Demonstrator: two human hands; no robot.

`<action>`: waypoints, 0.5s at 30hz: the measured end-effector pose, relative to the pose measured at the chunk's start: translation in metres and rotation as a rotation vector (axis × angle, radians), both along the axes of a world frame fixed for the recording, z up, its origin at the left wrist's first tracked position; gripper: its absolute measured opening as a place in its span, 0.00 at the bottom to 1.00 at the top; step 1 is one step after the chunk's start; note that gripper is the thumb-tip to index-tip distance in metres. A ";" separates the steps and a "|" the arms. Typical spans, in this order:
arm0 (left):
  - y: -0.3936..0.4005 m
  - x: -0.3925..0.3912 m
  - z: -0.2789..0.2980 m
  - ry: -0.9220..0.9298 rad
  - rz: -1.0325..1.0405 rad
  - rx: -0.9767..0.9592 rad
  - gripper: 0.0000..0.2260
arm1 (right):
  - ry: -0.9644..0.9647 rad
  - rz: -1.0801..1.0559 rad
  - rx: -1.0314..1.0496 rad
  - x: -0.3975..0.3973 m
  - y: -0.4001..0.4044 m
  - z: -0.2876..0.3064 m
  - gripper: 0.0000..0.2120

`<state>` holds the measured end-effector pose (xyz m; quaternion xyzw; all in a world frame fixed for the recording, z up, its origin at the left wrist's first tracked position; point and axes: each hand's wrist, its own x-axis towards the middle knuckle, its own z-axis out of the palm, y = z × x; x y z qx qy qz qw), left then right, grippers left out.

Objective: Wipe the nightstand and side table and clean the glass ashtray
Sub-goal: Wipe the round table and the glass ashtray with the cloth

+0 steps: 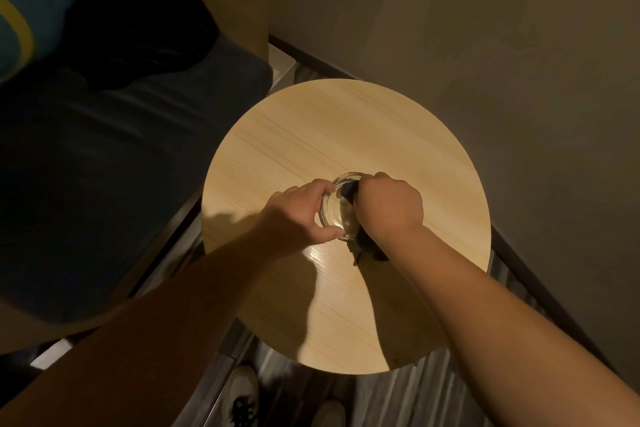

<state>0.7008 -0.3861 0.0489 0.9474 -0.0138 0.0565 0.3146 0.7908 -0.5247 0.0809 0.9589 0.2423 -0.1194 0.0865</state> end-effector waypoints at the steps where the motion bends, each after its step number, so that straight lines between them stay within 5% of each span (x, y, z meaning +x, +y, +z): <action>1: 0.000 0.001 -0.001 0.013 0.014 -0.009 0.27 | 0.020 0.009 -0.061 -0.001 -0.001 0.003 0.02; 5: 0.002 0.004 -0.003 0.115 0.013 -0.037 0.28 | 0.159 0.037 -0.215 -0.005 -0.004 0.012 0.11; 8: 0.003 0.004 -0.003 0.124 -0.009 -0.061 0.29 | 0.322 0.078 -0.186 -0.001 -0.002 0.019 0.06; 11: 0.005 0.004 -0.004 0.120 -0.028 -0.044 0.28 | 0.518 0.135 -0.155 0.005 0.000 0.025 0.13; 15: 0.008 0.007 -0.005 0.160 -0.070 -0.064 0.30 | 0.632 0.177 -0.105 0.014 0.004 0.024 0.04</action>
